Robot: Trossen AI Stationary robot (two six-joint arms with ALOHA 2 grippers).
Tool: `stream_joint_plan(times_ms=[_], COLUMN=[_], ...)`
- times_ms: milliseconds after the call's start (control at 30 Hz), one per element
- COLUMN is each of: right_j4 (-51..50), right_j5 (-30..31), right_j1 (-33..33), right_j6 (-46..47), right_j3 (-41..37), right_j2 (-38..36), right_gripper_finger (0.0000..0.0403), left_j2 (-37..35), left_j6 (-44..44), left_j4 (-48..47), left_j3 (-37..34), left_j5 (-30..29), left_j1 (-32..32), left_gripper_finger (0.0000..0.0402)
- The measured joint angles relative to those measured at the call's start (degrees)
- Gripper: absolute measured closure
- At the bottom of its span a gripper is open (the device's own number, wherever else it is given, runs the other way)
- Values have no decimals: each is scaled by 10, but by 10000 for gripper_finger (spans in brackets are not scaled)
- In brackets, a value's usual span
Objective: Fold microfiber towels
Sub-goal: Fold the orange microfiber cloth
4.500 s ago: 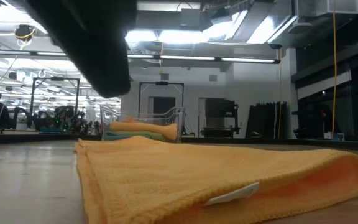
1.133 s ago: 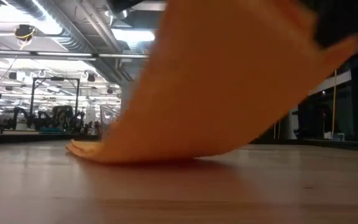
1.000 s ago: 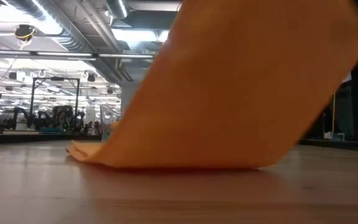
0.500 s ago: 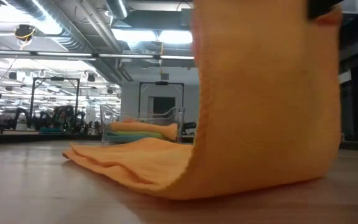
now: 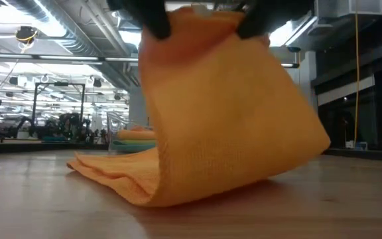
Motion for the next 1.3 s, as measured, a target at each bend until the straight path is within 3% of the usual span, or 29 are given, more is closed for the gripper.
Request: stream_joint_plan(times_ms=[500, 1300], right_j4=[100, 165], right_j5=[-8, -32], right_j1=[-67, -121], right_j6=[-34, -77], right_j3=[0, 0], right_j2=[85, 138], right_gripper_finger=[403, 403], left_j2=[0, 0], left_j6=[-16, -56], left_j4=[-140, -205], left_j3=[0, -1], left_j5=[19, 32], left_j1=[20, 63], left_gripper_finger=[401, 401])
